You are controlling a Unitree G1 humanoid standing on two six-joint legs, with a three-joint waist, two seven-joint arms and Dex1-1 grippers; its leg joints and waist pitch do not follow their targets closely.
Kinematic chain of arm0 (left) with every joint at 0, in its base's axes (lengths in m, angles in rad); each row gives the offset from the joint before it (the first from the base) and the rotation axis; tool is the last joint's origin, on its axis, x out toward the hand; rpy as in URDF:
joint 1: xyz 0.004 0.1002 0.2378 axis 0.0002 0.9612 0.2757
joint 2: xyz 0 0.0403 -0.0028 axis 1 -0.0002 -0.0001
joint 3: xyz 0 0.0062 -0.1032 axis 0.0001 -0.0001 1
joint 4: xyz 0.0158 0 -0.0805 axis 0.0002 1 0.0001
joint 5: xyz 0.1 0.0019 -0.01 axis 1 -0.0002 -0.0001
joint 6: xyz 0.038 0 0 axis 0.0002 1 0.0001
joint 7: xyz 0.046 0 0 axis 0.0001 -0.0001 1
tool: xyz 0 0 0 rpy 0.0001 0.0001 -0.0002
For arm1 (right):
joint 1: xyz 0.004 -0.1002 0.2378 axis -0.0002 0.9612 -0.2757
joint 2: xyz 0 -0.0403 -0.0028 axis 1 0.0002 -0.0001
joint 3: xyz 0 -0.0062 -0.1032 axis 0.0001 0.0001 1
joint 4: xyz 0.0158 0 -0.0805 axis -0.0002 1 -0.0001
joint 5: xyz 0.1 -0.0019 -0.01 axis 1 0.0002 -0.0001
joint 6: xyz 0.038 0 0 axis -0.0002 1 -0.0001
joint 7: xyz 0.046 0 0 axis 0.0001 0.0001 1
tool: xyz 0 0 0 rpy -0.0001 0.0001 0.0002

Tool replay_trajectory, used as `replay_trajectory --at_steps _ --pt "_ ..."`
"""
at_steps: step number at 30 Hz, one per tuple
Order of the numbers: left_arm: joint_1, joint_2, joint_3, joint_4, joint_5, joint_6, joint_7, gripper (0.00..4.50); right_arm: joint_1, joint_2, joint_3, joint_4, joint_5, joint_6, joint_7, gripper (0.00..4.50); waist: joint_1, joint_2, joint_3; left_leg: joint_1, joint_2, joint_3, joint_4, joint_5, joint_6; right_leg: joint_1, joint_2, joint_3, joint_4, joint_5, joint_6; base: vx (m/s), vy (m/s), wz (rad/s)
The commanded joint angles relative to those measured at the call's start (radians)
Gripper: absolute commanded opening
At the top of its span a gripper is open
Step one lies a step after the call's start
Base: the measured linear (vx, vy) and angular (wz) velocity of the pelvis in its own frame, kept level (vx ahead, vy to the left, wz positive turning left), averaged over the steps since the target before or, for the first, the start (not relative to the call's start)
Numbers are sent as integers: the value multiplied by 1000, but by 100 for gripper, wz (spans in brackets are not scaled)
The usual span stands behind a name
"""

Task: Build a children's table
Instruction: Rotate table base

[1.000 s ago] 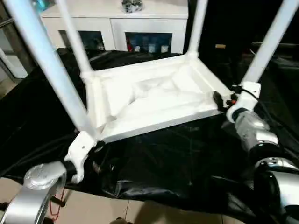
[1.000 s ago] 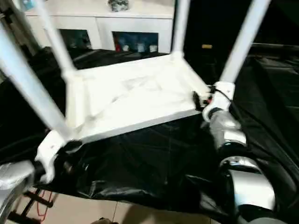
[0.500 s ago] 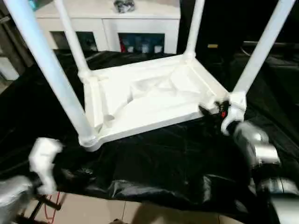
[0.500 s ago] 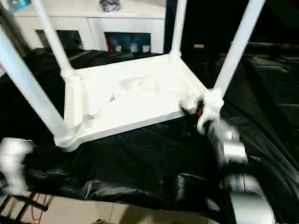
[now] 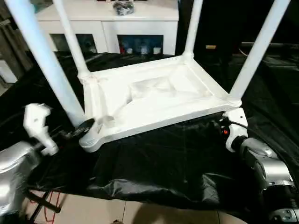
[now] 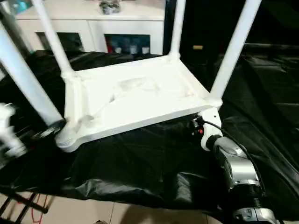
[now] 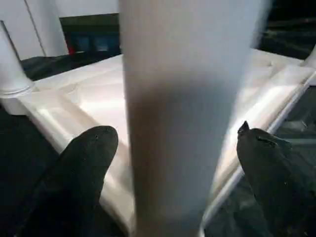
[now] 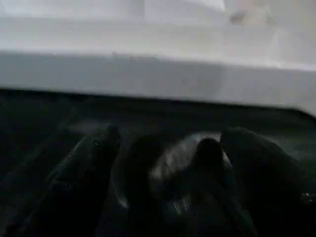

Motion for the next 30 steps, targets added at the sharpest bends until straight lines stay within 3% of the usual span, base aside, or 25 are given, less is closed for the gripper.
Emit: replay_trajectory --at_steps 1,6,7,8,9,12,13,15,16,21,22,23,24,26,27,29,30 --pt "-43 -13 -19 60 24 -17 21 442 -11 -2 14 -16 -29 27 -26 377 2 -2 -62 12 10 -2 -65 -154 23 49 -34 35 -73 -57 -219 0 0 0" --pt "-103 -42 -56 117 9 -33 -20 442 -53 21 28 55 -57 18 -64 377 0 1 -64 10 11 -1 -62 -139 30 50 -35 33 -70 -32 -238 0 0 0" --pt "-98 -41 -77 81 -39 10 -82 442 -79 36 51 101 -78 1 -73 377 1 3 -62 12 14 -1 -65 -163 25 47 -38 32 -70 -64 -248 0 0 0" --pt "-94 -38 -83 66 -55 28 -101 442 -87 40 56 113 -82 -4 -73 377 1 -4 -62 11 14 0 -65 -167 22 47 -38 32 -71 -72 -251 0 0 0" --pt "-94 -38 -83 66 -55 28 -101 442 -87 40 56 113 -82 -4 -73 377 4 1 -61 13 16 0 -65 -175 21 46 -39 33 -71 -78 -254 0 0 0" --pt "-35 18 -138 -42 -157 164 -235 442 -126 70 88 174 -105 -20 -68 377 12 5 -65 15 20 -1 -66 -157 21 45 -39 32 -61 -52 -259 0 0 0" --pt "-9 46 -162 -81 -184 211 -278 442 -143 83 99 201 -116 -29 -65 377 12 -6 -64 10 18 1 -64 -128 33 47 -36 31 -56 -24 -269 0 0 0" --pt "8 65 -179 -106 -199 239 -302 442 -159 94 104 226 -125 -39 -65 377 12 -3 -62 12 17 4 -65 -130 36 44 -34 31 -58 -30 -269 0 0 0" --pt "16 74 -186 -120 -211 257 -316 442 -171 100 106 247 -128 -48 -65 377 8 -1 -56 13 17 4 -68 -168 28 44 -35 33 -65 -80 -262 0 0 0" --pt "43 96 -229 -214 -302 370 -357 442 -220 142 126 310 -137 -80 -55 377 -7 -2 -52 13 16 1 -75 -234 0 45 -37 34 -70 -163 -249 0 0 0" --pt "43 96 -237 -229 -319 392 -361 442 -228 151 134 318 -139 -84 -50 377 -12 -21 -52 11 16 2 -75 -228 4 47 -36 36 -74 -166 -245 0 0 0" --pt "39 83 -250 -242 -337 419 -350 442 -238 171 151 324 -141 -92 -36 377 -11 -11 -54 12 15 2 -73 -215 2 48 -39 37 -68 -165 -244 0 0 0" --pt "36 76 -258 -253 -353 443 -341 442 -248 186 162 334 -143 -101 -26 377 -16 -9 -52 8 14 0 -75 -207 3 50 -38 36 -68 -160 -244 0 0 0" --pt "31 58 -280 -274 -379 479 -328 442 -262 221 190 344 -147 -107 7 377 -23 -11 -54 8 14 1 -73 -194 2 51 -36 35 -67 -133 -249 0 0 0" --pt "31 56 -283 -279 -383 486 -328 442 -266 228 193 350 -150 -110 14 377 -27 -18 -54 8 13 1 -72 -186 5 52 -35 36 -67 -120 -251 0 0 0" --pt "28 38 -290 -291 -396 502 -316 442 -277 249 211 370 -163 -127 34 377 -35 -15 -55 4 14 0 -72 -171 12 56 -36 36 -65 -98 -259 0 0 0" --pt "24 27 -298 -298 -402 510 -308 442 -286 264 220 391 -171 -139 38 377 -37 -23 -54 4 14 1 -71 -174 12 56 -37 36 -65 -115 -260 0 0 0"
